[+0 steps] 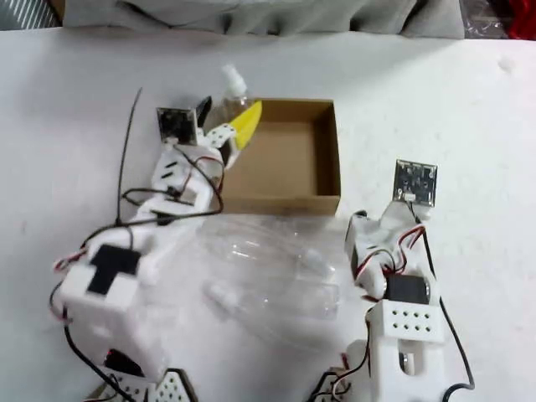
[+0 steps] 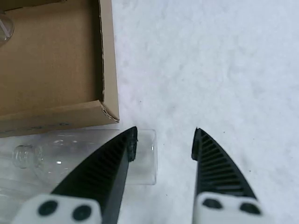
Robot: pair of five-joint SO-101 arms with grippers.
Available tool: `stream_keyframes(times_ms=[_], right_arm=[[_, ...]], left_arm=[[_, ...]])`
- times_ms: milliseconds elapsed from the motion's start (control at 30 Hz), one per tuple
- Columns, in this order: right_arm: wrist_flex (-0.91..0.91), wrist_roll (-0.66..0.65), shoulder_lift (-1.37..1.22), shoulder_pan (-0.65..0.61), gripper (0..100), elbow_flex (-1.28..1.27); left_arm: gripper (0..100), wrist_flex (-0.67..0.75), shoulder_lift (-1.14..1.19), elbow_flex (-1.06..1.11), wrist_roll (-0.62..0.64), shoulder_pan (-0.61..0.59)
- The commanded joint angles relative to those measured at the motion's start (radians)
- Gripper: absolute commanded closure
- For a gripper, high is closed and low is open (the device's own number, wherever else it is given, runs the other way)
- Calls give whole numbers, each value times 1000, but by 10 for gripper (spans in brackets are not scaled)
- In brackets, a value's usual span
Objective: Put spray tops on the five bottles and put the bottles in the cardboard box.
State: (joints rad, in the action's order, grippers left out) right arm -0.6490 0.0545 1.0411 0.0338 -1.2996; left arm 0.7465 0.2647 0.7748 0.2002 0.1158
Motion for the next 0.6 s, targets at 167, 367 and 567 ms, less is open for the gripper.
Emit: stream_keyframes(times_ms=[167, 367, 567], right_arm=[[18, 2, 19, -2, 844, -3], [18, 2, 19, -2, 844, -3], [16, 2, 18, -2, 844, -3]], left_arm=[[683, -419, -671, 301, 3, -91], [683, -873, -1086, 381, 3, -205], [683, -1316, -1423, 379, 3, -325]])
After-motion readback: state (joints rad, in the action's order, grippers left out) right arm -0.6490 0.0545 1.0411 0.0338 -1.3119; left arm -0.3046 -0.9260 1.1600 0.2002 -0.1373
